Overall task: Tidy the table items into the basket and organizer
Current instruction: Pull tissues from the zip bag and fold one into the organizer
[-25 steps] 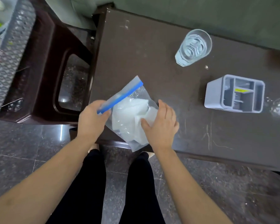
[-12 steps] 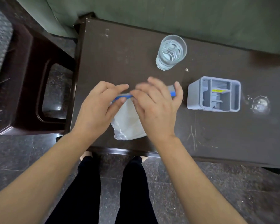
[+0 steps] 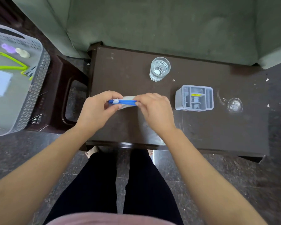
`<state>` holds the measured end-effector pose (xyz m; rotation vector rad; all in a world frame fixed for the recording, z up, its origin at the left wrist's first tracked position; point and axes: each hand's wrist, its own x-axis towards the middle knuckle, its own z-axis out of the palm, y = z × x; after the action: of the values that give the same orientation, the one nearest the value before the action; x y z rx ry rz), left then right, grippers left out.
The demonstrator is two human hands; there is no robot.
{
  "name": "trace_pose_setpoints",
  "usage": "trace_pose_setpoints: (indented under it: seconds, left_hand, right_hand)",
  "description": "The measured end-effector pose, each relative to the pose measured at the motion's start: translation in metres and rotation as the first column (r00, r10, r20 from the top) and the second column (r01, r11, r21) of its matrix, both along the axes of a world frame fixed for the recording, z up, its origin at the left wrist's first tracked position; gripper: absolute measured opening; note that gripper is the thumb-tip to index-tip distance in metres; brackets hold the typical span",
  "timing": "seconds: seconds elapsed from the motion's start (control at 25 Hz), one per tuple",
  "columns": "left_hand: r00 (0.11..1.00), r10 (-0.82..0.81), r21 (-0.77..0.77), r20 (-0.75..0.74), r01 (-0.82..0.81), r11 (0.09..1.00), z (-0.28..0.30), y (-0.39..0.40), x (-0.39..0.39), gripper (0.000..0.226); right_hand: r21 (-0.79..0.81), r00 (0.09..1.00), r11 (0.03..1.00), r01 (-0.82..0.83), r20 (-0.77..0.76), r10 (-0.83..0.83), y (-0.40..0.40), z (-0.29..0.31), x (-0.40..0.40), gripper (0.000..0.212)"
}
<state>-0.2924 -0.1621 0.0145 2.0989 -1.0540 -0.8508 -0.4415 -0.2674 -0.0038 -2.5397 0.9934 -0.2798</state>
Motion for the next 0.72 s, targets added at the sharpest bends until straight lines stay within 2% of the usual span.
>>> trace_pose_setpoints:
  seconds: [0.16, 0.32, 0.48, 0.6, 0.72]
  left_hand:
    - [0.994, 0.077, -0.005, -0.075, -0.078, 0.997, 0.011, 0.0, -0.006, 0.019]
    - [0.998, 0.067, 0.022, -0.015, -0.067, 0.998, 0.019, 0.0, -0.005, 0.023]
    - [0.993, 0.112, 0.042, -0.026, -0.111, 0.993, 0.035, 0.008, -0.003, 0.014]
    - [0.99, 0.141, 0.052, 0.029, -0.142, 0.989, 0.044, 0.006, -0.002, 0.008]
    - [0.995, 0.099, 0.056, 0.031, -0.101, 0.993, 0.05, 0.001, 0.002, 0.004]
  right_hand:
    - [0.121, 0.997, 0.99, -0.069, 0.034, 0.065, 0.009, 0.023, 0.012, 0.024]
    - [0.12, 0.994, 0.988, -0.1, 0.043, 0.096, 0.016, 0.028, 0.026, 0.018]
    - [0.103, 0.994, 0.989, -0.106, 0.037, 0.103, 0.017, 0.033, 0.025, 0.015]
    - [0.032, 0.991, 0.99, -0.135, 0.007, 0.134, 0.018, 0.04, 0.028, 0.015]
    - [-0.116, 0.994, 0.988, -0.106, -0.041, 0.102, 0.013, 0.039, 0.023, 0.014]
